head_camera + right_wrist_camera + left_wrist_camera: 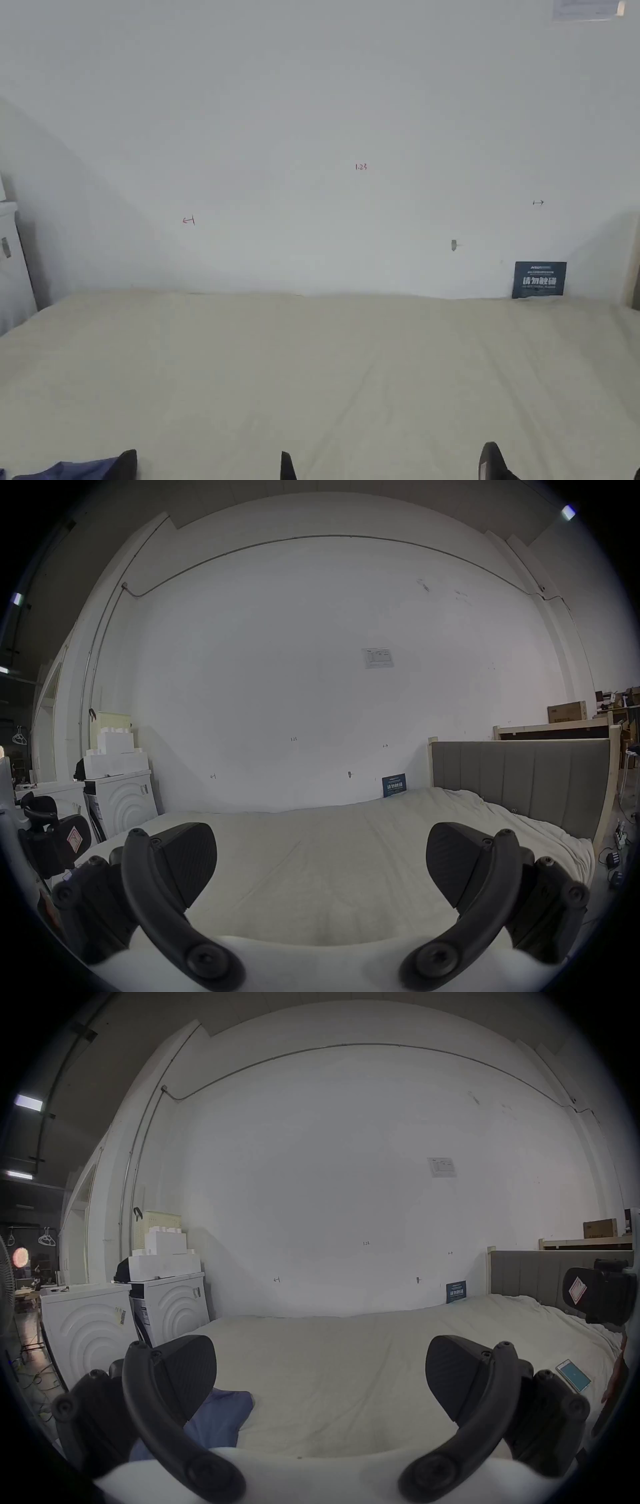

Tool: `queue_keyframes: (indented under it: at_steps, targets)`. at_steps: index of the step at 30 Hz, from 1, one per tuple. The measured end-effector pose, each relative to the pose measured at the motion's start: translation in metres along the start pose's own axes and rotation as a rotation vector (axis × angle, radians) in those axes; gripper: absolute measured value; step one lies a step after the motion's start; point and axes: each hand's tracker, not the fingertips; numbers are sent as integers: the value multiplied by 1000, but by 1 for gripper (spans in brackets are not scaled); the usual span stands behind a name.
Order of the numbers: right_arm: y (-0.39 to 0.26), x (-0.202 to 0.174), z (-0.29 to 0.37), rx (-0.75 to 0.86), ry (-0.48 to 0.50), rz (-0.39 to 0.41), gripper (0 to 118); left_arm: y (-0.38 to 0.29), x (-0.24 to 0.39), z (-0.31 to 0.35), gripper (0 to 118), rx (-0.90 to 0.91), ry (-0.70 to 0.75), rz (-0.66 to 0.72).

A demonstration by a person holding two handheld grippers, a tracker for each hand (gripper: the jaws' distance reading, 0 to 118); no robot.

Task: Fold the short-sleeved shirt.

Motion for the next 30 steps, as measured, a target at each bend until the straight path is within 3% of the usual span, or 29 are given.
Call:
queue_keyframes:
  at_steps: [15,19,22,26,28,29,30]
  targets:
    - [2,-3,-5,-6,4,40,118,-1,-4,-5,118,-36,-30,16]
    - [1,-5,-6,-22,26,37,118,0,-3,-4,107,-17,-38,-4]
    - [1,-7,-6,-19,23,41,118,1,-2,-5,106,-16,-36,-13]
    - [2,-6,-7,-29,31,37,118,1,-3,-6,93,-21,-47,-9]
    - [3,-5,-6,-45,69,45,118,-1,-2,-5,61,-13,-29,-8]
    - [3,-5,-6,-42,75,49,118,-1,-2,-6,39,-15,-20,-5]
    - [3,-7,-4,-39,83,61,116,-2,-3,-7,32,-15,-25,0]
